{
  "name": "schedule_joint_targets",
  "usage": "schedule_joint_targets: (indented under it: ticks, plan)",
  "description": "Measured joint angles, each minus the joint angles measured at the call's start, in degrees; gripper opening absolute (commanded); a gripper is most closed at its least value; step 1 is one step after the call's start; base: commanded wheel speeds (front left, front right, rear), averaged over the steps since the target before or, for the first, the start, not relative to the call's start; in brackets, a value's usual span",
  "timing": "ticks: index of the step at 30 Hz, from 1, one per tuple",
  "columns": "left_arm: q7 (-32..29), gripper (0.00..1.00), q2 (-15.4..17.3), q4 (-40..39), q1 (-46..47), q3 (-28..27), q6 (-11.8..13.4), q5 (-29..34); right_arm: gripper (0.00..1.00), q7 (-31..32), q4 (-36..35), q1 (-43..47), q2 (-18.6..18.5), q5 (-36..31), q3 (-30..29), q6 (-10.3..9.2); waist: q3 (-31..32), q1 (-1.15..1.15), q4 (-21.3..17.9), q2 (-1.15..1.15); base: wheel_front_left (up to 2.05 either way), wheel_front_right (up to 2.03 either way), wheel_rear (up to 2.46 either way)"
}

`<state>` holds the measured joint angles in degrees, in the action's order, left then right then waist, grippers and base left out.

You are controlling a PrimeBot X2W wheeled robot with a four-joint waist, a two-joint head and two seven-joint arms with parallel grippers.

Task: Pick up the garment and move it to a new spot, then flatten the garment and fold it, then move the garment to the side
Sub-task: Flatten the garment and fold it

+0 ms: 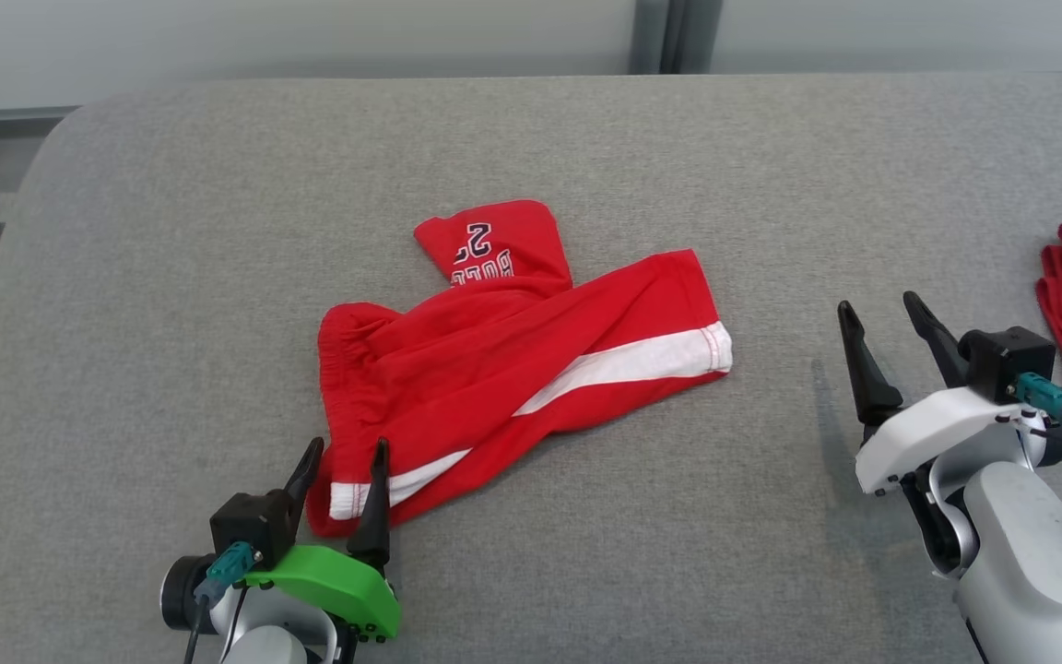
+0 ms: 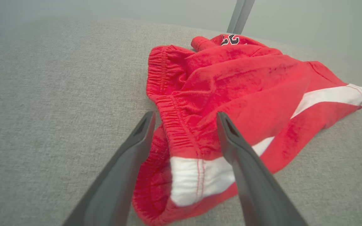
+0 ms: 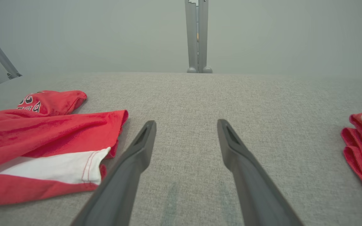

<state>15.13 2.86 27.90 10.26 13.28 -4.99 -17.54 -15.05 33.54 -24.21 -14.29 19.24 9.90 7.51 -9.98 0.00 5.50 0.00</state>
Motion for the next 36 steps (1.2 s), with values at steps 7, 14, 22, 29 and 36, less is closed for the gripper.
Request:
schedule_joint_targets:
  ticks: [7, 14, 22, 29, 36]
  plan:
    - [0.0, 1.0, -0.02, 3.75, 1.31, -0.73, 0.48, -0.94, 1.0, 0.0, -1.6, 3.26, 0.94, -0.79, -1.86, -0.01, 1.15, 0.0, -3.48, 0.0, 0.0, 0.0, 0.0]
    - [0.0, 1.0, -0.02, 4.89, 1.23, -0.52, 0.54, -1.4, 1.0, 0.0, -1.56, 4.22, 1.71, -0.8, -2.59, -0.01, 2.32, 0.0, -3.33, 0.0, 0.0, 0.0, 0.0]
    - [0.0, 1.0, -0.02, 5.77, 0.4, -0.54, 0.66, -2.46, 1.0, 0.0, -1.09, 4.95, 2.66, -0.6, -2.19, -0.01, 3.61, 0.0, -2.27, 0.0, 0.0, 0.0, 0.0]
    - [0.0, 1.0, -0.01, 7.69, 0.03, 0.21, -0.01, -4.59, 1.0, 0.0, -0.62, 5.36, 2.76, -0.05, -1.66, -0.01, 4.43, 0.0, -2.46, 0.0, 0.0, 0.0, 0.0]
    - [0.0, 1.0, -0.02, 9.55, 0.23, 1.79, -0.53, -6.14, 1.0, 0.0, -0.35, 5.97, 2.75, 0.21, -1.77, -0.01, 4.61, 0.0, -2.69, 0.0, 0.0, 0.0, 0.0]
